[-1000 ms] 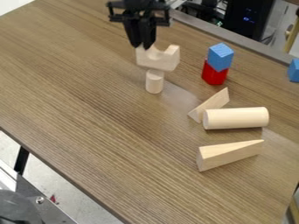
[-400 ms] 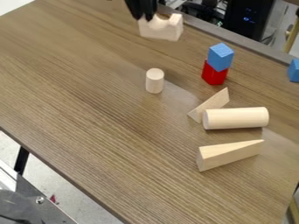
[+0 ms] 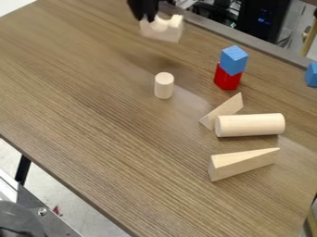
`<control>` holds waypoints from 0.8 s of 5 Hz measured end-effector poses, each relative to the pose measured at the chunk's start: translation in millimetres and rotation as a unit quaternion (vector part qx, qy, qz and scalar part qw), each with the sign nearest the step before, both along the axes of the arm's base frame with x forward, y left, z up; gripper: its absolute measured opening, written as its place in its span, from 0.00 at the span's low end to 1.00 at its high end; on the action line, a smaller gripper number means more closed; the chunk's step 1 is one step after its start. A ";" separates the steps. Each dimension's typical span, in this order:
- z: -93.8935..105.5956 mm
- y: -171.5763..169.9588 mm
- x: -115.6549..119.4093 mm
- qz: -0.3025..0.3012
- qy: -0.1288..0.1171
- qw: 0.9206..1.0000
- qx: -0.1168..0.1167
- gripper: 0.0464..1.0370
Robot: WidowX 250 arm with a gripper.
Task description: Remove the arch from the cylinder
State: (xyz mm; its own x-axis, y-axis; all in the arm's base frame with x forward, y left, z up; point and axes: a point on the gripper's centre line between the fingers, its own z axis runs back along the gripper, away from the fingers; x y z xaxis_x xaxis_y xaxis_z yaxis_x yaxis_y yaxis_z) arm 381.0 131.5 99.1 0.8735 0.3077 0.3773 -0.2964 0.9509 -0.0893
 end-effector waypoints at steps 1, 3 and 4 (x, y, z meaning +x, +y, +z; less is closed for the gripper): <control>-16.4 9.7 -6.4 0.008 0.005 0.999 0.032 0.15; -36.0 10.4 -20.5 0.002 0.029 0.999 0.037 0.15; -40.4 14.7 -25.1 0.004 0.036 0.999 0.041 0.18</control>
State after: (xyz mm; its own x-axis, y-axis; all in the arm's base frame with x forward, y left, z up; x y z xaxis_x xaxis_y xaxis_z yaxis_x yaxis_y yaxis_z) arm 355.9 146.2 58.7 0.8963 0.2860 0.3388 -0.3077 0.9514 0.0109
